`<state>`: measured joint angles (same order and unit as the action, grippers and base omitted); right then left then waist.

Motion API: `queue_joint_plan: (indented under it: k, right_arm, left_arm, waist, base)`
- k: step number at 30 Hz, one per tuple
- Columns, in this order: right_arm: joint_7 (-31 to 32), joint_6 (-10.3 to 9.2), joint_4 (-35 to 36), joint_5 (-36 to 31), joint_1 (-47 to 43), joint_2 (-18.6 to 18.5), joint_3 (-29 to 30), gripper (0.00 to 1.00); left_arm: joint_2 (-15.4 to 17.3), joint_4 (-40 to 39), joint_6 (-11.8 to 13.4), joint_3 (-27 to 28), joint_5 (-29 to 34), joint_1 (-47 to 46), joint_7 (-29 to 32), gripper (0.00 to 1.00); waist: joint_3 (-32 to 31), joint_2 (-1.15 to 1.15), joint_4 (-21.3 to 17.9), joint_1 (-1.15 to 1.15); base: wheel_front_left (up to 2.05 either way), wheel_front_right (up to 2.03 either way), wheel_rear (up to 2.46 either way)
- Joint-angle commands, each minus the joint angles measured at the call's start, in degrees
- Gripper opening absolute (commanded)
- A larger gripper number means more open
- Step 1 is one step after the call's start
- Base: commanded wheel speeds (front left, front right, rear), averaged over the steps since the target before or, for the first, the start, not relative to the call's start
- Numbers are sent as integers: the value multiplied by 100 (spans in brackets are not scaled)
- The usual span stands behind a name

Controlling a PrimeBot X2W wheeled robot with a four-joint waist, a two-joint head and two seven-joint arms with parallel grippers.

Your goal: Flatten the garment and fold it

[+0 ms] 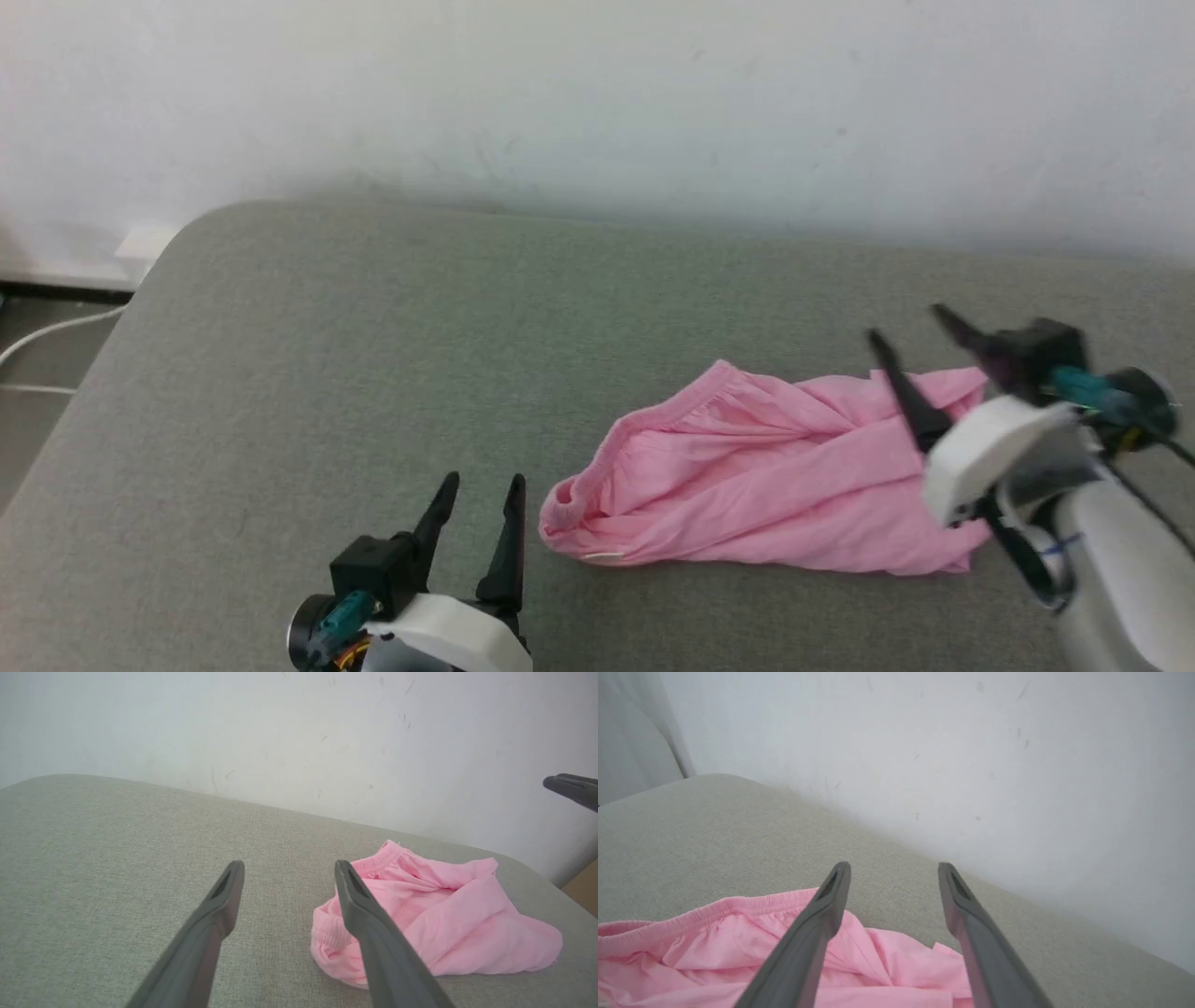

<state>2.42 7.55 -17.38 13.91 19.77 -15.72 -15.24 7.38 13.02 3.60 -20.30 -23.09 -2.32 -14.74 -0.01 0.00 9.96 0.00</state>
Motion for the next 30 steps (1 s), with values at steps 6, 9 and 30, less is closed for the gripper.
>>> queue_joint_plan:
  k: [6, 9, 30]
  right_arm:
    - [-620, -6, 960, -336, -935, 264, 1498, 100]
    - [-896, -6, 1317, -397, -1485, 632, 2085, 100]
    - [-1333, -6, 1817, -536, -2414, 1280, 2232, 100]
  left_arm:
    - [-21, -167, 29, 210, 127, 146, -26, 100]
    - [-36, -188, 1, 246, 193, 205, -26, 100]
    - [552, 65, 233, 36, 305, -238, 2304, 100]
  waist:
    - [-137, 0, -450, 0]
    - [-134, 0, -545, 0]
    - [253, 0, -1091, 0]
  base:
    - [0, 0, 0]
    - [0, 0, 0]
    - [0, 0, 0]
